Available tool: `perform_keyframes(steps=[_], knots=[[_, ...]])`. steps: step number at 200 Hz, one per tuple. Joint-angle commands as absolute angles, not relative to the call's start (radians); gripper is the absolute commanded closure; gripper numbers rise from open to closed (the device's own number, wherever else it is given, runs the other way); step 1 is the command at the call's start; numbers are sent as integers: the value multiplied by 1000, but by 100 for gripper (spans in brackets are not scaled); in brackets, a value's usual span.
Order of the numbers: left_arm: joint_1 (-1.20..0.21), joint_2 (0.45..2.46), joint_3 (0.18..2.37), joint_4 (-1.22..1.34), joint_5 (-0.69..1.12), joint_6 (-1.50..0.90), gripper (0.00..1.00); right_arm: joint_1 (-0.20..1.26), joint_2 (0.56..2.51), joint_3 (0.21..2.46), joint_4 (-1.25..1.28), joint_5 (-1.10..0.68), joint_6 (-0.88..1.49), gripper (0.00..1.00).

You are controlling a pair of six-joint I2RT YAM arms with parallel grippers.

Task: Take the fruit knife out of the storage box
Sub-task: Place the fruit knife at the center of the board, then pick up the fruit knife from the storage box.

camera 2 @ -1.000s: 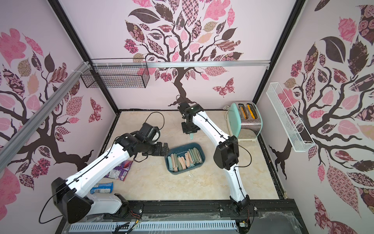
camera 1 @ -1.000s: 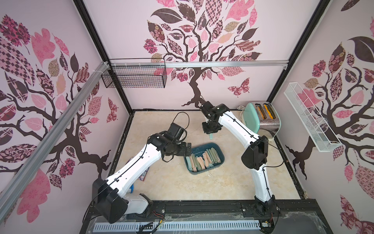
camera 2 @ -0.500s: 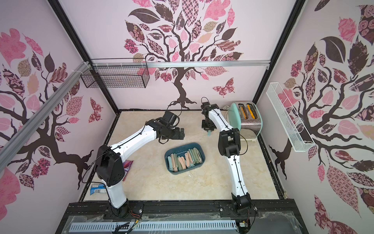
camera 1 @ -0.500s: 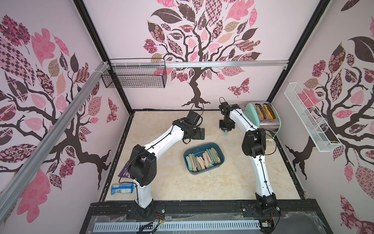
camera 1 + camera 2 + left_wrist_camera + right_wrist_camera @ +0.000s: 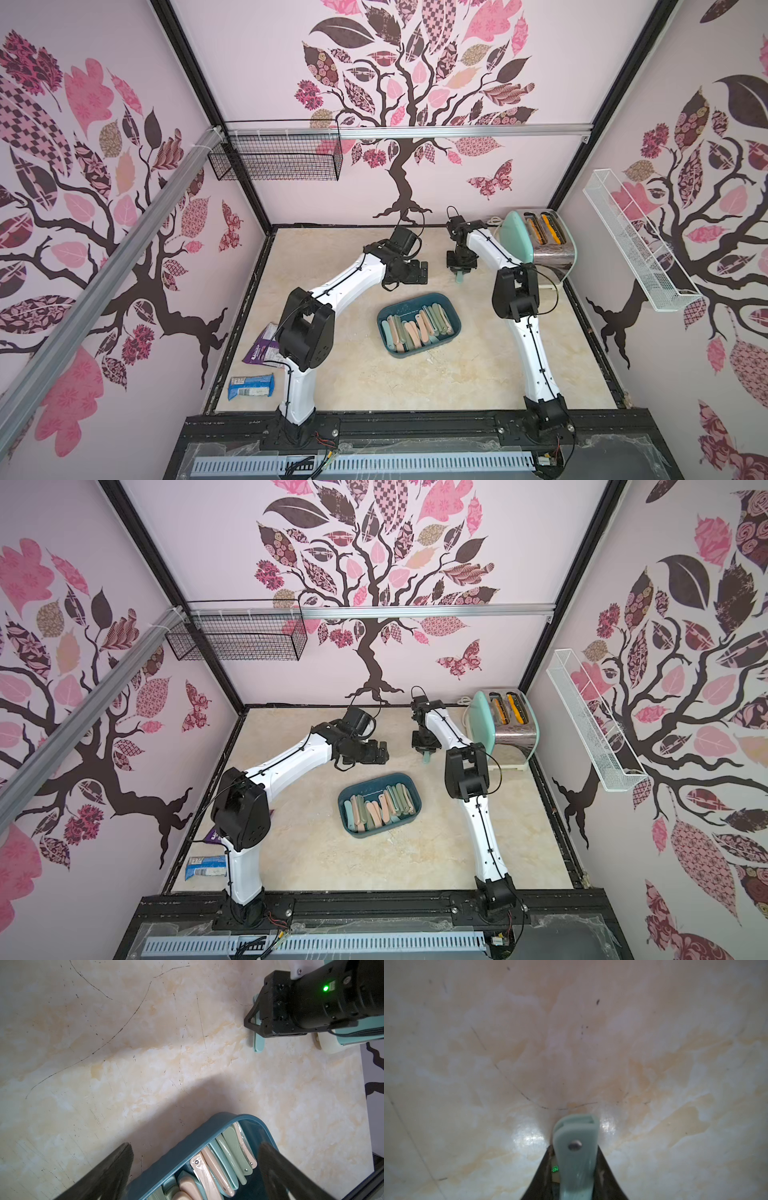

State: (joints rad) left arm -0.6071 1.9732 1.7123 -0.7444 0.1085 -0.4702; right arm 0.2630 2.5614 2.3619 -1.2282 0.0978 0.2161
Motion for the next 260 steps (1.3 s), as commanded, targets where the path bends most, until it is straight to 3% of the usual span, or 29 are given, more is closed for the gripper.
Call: perform_keyframes(steps=[1, 26, 93, 141, 167, 260], knots=[[-601, 1959, 1694, -727, 131, -463, 2, 258, 2553, 2310, -1198, 96, 197, 86], [-601, 1959, 1686, -724, 132, -471, 2, 257, 2529, 2268, -1186, 96, 189, 75], [-600, 1900, 1623, -739, 119, -490, 2, 254, 2476, 2298, -1239, 110, 173, 59], [-606, 1733, 1463, -750, 70, -544, 2, 262, 2345, 2309, -1335, 62, 251, 61], [-615, 1628, 1383, -784, 63, -554, 2, 285, 2222, 2207, -1335, 2, 266, 62], [-688, 1239, 1070, -922, 31, -586, 2, 548, 1939, 1837, -1291, -39, 246, 70]])
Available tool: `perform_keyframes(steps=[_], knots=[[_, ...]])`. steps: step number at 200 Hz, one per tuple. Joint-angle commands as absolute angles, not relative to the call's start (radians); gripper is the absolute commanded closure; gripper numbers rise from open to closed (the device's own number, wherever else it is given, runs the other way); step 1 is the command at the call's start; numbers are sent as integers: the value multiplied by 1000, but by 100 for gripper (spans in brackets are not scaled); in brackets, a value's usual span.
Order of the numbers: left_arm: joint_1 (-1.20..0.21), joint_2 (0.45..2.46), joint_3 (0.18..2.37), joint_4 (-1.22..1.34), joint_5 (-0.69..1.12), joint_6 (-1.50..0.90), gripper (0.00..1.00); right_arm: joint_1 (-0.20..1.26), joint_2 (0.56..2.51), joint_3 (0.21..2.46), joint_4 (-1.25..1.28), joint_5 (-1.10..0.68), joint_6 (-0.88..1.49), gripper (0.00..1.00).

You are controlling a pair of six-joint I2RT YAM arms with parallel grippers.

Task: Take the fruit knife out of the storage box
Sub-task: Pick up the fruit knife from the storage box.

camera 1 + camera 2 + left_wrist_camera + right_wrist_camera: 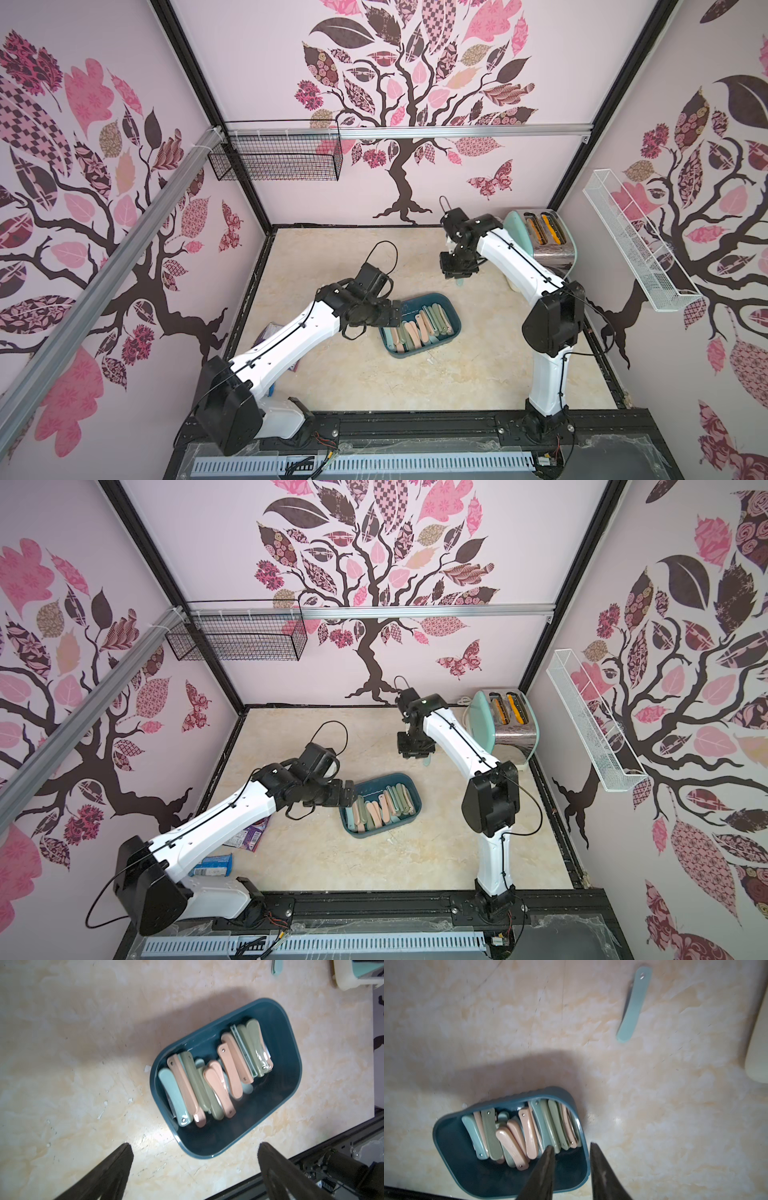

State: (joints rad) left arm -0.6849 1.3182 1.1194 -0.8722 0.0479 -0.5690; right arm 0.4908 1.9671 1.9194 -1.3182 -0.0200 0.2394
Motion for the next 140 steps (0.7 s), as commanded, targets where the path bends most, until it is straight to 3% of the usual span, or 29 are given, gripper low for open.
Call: perform_keyframes(steps=[1, 56, 140], knots=[[-688, 1238, 1069, -924, 31, -586, 2, 551, 1939, 1833, -1290, -39, 247, 70], [-687, 1108, 1019, -980, 17, -609, 2, 702, 2013, 1771, -1249, -60, 280, 77], [-686, 1141, 1048, -1029, 3, -561, 2, 742, 2128, 1799, -1212, -117, 301, 80]])
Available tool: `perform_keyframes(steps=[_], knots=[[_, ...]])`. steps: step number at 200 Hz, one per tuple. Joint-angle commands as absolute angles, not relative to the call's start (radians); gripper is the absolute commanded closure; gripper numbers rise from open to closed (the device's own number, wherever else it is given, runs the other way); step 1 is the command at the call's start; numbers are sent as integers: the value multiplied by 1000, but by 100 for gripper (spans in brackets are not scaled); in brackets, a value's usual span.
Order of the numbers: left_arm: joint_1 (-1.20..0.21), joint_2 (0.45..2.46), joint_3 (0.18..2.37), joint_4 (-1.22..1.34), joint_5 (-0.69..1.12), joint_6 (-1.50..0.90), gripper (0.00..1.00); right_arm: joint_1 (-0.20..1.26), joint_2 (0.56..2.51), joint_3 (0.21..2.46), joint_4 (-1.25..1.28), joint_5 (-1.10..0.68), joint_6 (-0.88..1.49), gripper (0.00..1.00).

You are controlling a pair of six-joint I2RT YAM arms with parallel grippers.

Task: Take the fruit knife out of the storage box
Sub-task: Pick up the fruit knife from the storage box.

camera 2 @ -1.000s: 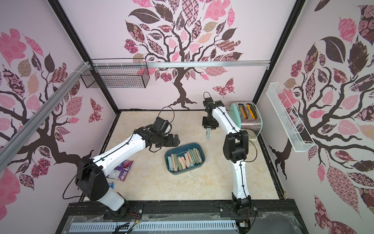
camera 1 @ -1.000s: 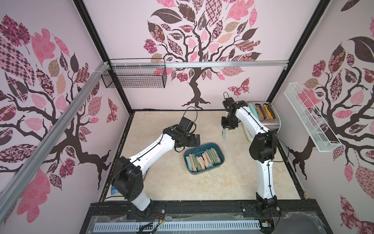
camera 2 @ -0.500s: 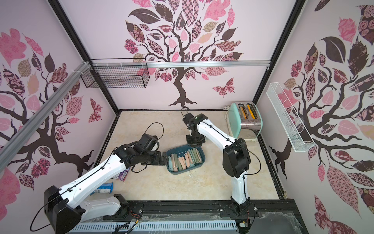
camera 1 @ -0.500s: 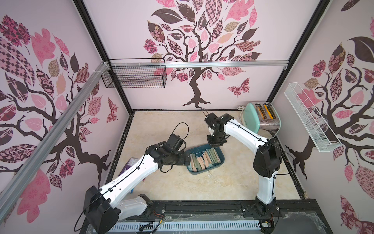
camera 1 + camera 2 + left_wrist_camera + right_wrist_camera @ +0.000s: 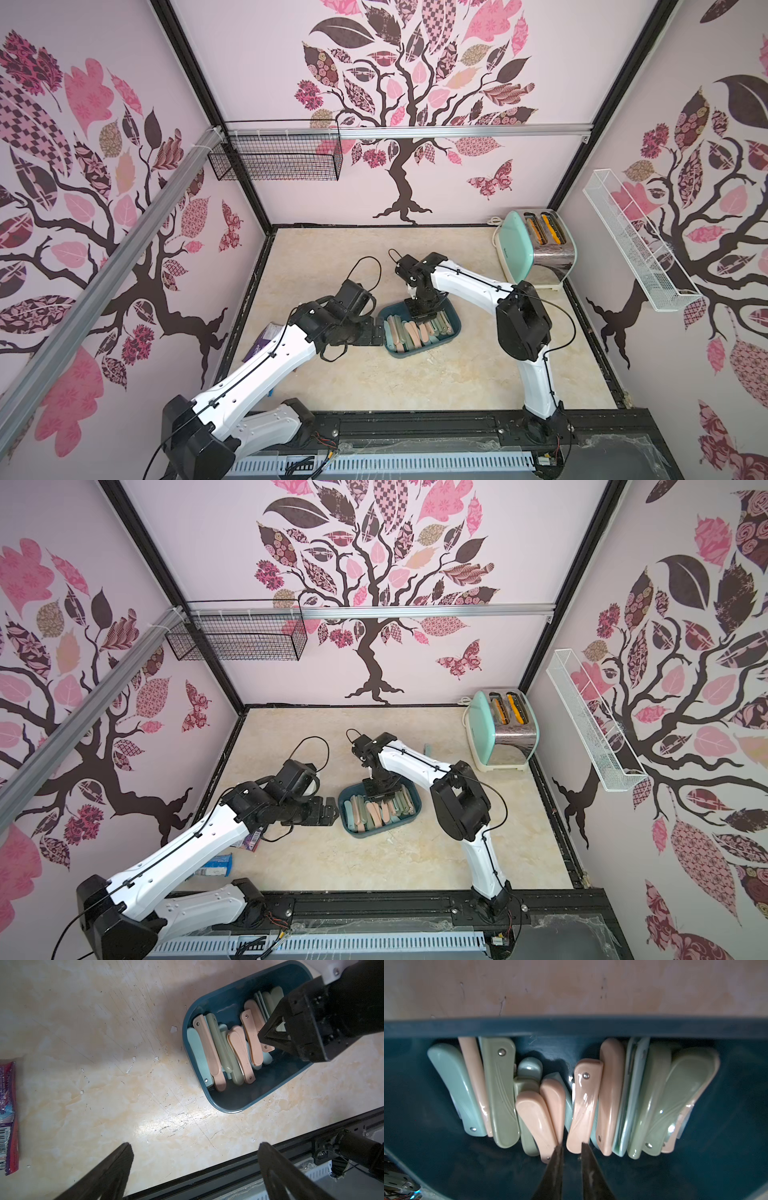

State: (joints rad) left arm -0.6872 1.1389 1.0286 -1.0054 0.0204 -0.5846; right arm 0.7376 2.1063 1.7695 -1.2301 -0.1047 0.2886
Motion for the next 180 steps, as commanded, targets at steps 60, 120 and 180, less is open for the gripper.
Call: perform_keyframes(steps=[60, 120, 180], knots=[[-686, 1144, 1045, -1032, 16, -552, 2, 742, 2176, 1798, -1204, -72, 297, 72], [-687, 1144, 1033, -1021, 48, -553, 2, 743, 2216, 1804, -1198, -40, 281, 66], [-686, 1134, 1022, -1016, 61, -558, 2, 743, 2203, 1758, -1187, 1, 278, 77]])
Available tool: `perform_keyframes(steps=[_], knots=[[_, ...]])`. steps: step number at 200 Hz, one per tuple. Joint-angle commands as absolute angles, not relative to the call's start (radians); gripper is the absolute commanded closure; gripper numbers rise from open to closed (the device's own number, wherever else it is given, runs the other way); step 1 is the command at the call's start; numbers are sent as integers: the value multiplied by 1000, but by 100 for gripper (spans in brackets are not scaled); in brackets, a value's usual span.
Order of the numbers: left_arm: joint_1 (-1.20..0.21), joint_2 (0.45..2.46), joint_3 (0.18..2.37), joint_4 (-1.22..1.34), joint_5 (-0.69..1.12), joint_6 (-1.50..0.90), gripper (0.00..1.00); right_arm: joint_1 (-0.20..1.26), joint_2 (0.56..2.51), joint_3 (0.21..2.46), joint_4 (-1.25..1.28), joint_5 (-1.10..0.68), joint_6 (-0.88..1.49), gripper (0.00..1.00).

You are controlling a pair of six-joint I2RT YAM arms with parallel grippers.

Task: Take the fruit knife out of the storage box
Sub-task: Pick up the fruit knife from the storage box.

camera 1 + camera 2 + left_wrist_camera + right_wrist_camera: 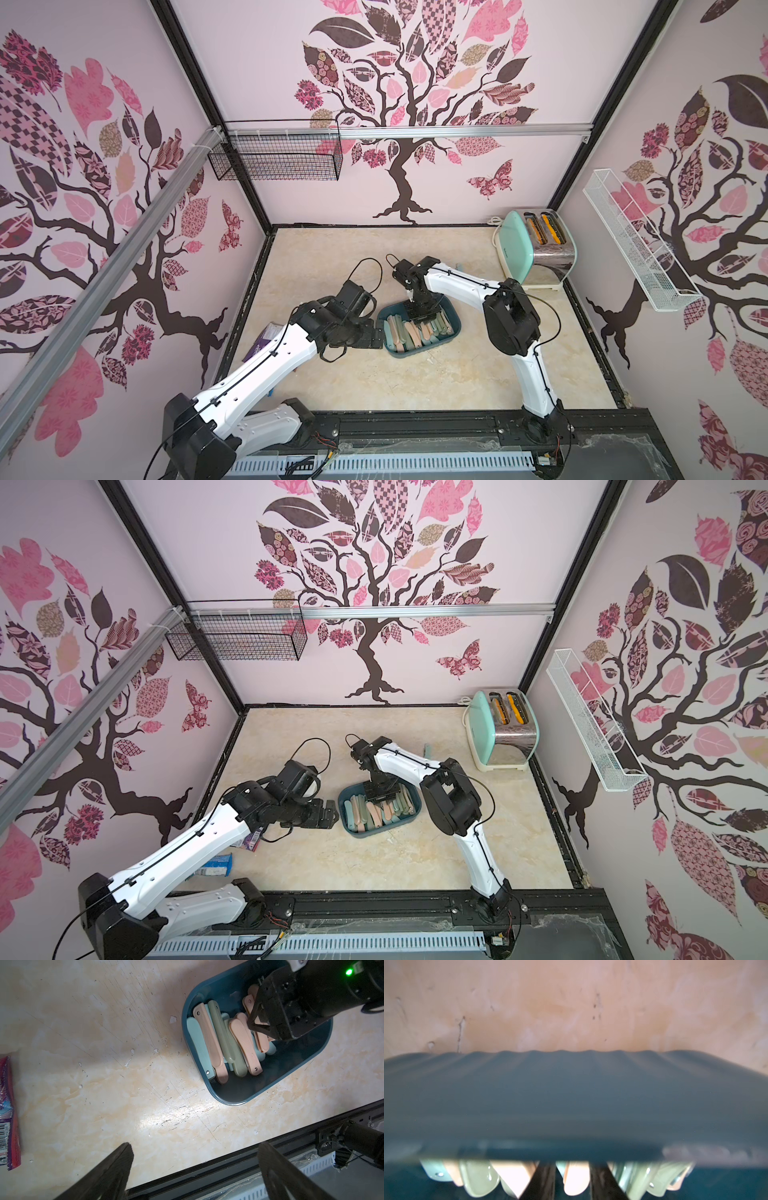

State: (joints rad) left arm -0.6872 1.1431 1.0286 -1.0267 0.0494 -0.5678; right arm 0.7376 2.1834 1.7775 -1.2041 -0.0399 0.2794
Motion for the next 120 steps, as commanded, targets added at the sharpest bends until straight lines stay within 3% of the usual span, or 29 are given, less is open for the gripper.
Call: perform_keyframes(steps=[1, 55, 104, 120], knots=[[-686, 1134, 1021, -1016, 61, -558, 2, 742, 2203, 1757, -1187, 1, 277, 77], [-687, 1126, 1011, -1006, 84, -569, 2, 742, 2199, 1752, -1201, 57, 269, 65], [-688, 1117, 1001, -1003, 92, -580, 2, 742, 2201, 1731, -1183, 41, 265, 68], [-687, 1115, 998, -1001, 97, -585, 2, 741, 2209, 1725, -1181, 41, 262, 74]])
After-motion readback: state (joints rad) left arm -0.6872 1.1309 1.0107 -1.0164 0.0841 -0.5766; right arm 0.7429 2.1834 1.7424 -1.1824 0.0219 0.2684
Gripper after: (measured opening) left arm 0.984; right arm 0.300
